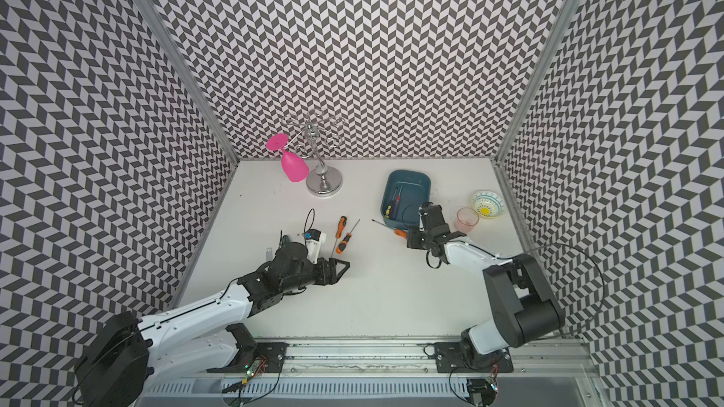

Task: Put the screwdriver on the desktop into the storage box
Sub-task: Pick up the screwdriver from the center of the board.

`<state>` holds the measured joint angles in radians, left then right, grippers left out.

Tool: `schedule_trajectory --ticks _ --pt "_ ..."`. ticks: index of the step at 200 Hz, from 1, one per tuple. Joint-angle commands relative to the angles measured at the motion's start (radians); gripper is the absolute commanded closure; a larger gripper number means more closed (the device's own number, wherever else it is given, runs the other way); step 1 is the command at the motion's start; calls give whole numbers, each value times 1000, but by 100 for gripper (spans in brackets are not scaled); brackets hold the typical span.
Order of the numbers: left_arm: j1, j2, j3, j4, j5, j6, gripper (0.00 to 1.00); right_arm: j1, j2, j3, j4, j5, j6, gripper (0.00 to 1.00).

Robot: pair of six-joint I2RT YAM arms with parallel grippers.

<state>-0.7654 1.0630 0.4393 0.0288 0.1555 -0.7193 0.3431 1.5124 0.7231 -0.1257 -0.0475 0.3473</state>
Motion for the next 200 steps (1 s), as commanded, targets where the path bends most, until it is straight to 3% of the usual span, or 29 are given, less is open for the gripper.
schedule_trajectory --ticks 1,96,151,200 --pt "-5 -19 -20 -9 -15 0 23 19 18 19 45 16 -18 41" --pt "-5 -28 -34 -3 -19 -8 23 158 44 52 -33 117 -27 46" --pt "-5 -33 -40 -2 -19 -15 23 208 148 175 -92 162 -47 44" --pt "-5 -54 -51 -8 -32 -20 23 254 211 213 -118 194 -54 48"
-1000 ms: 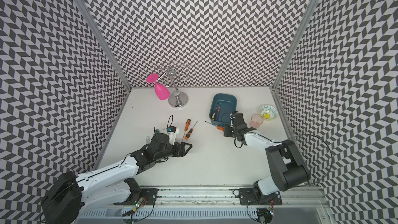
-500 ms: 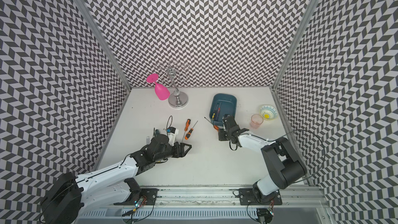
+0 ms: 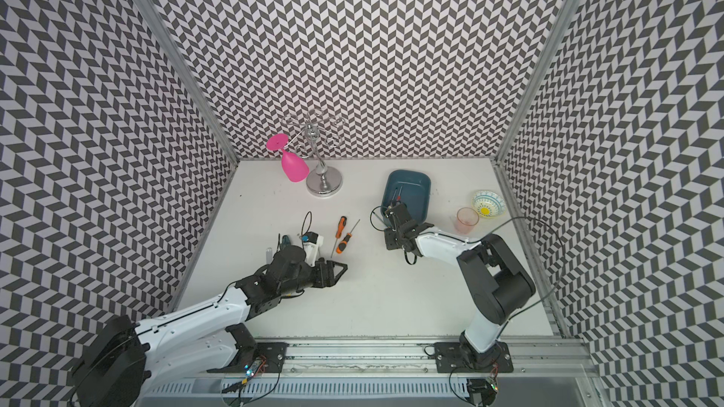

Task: Put the screwdriver on the desktop into the storage box
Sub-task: Pick up the screwdriver from the center of the board.

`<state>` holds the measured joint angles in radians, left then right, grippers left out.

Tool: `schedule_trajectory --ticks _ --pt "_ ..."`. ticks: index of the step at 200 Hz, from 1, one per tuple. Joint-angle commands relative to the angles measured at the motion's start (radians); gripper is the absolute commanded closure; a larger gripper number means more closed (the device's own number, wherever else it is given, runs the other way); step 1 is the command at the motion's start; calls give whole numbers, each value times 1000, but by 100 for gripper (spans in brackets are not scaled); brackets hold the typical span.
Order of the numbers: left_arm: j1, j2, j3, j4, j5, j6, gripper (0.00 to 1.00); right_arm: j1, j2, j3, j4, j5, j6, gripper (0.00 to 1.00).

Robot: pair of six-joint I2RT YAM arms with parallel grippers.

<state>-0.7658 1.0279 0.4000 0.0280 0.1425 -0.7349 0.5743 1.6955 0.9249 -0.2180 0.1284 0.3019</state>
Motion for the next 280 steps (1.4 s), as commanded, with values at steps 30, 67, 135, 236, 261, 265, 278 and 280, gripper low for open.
schedule_trajectory --ticks 30,67,135,236,261,265,278,280 --pt "-4 -11 -11 -2 -17 -3 23 45 32 15 -52 34 -9 51" --pt "-4 -8 -12 0 -15 -3 23 71 35 14 -89 51 -19 51" --pt "-4 -15 -17 2 -15 -6 23 78 71 44 -133 110 -38 45" --pt "-5 -11 -11 -5 -14 -2 23 81 98 70 -169 174 -46 51" --pt "-4 -13 -9 -6 -16 0 23 91 88 59 -170 150 -45 56" --pt "-5 -13 -10 -6 -17 0 23 94 84 56 -170 148 -43 56" --pt "-4 -10 -10 -4 -17 2 23 103 73 47 -167 142 -38 58" --pt "-4 -10 -10 -4 -18 2 23 104 72 44 -167 140 -38 58"
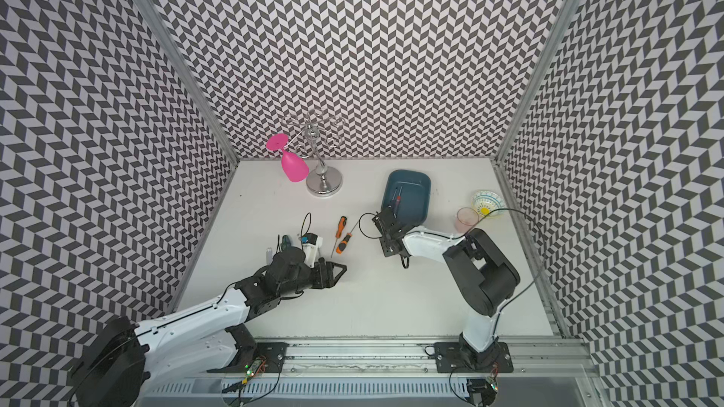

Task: Put the screwdriver on the desktop into the storage box
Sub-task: Pick up the screwdriver from the center of the board.

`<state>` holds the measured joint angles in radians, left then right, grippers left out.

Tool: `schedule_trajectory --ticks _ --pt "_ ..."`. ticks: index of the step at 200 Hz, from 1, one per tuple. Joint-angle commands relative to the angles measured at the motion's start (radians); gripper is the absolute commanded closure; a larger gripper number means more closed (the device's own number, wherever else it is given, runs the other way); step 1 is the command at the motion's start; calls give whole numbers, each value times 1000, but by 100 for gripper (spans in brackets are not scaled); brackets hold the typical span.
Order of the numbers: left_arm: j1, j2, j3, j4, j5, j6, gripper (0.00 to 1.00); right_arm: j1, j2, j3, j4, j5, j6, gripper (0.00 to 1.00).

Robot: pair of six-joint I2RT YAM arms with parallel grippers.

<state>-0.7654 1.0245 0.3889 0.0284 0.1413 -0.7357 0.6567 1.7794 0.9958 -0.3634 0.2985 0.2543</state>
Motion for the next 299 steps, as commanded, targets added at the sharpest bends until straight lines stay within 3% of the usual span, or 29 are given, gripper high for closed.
schedule_trajectory --ticks 1,44,155,299 --pt "-5 -6 1 -5 -17 2 23 22 -12 -27 -22 -32 10 58" --pt "-4 10 10 -2 -13 7 23 41 -41 -47 -28 -62 20 60" --pt "-2 11 18 -16 -30 7 23 81 -132 -68 -4 -173 9 78" --pt "6 -70 -9 -28 -46 -3 23 81 -236 -57 24 -283 22 79"
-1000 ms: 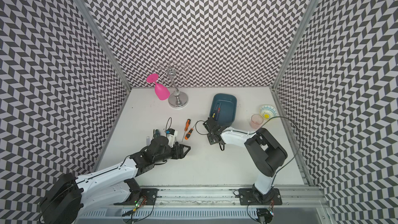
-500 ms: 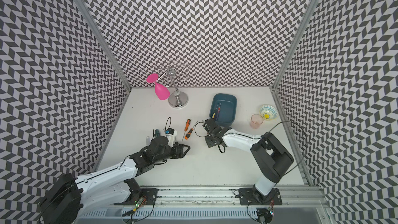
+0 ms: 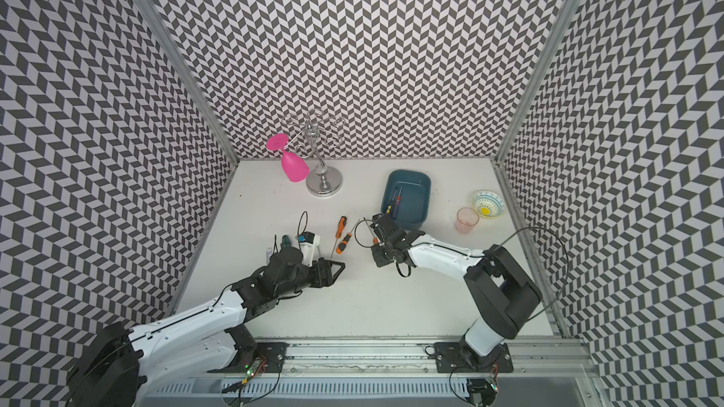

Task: Put the screwdriver on the desktop into the storage box
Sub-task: Pick up the screwdriver from the center of the board, then place the screwdriver in the storage box.

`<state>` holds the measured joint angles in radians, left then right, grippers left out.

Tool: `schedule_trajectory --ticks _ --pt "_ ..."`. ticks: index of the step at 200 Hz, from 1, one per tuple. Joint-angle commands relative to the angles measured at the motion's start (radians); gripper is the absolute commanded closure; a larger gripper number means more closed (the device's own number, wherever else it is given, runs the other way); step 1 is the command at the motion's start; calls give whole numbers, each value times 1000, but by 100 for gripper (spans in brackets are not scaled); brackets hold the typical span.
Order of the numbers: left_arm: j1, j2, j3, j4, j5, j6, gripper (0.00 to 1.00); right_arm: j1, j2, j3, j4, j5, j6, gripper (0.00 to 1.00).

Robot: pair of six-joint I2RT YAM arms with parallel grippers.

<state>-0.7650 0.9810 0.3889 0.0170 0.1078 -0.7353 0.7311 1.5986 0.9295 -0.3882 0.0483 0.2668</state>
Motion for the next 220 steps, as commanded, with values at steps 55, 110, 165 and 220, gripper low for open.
schedule_trajectory --ticks 55,110,165,220 --pt "6 -42 -1 -21 -10 -1 22 -2 -88 75 32 -47 15 79" --pt "6 -29 1 -14 6 -5 22 -59 -69 178 11 -47 41 79" --pt "6 -16 5 -11 13 -3 22 -164 -16 283 22 -77 79 79" --pt "6 -8 6 -10 18 -1 22 -291 73 319 80 -123 141 79"
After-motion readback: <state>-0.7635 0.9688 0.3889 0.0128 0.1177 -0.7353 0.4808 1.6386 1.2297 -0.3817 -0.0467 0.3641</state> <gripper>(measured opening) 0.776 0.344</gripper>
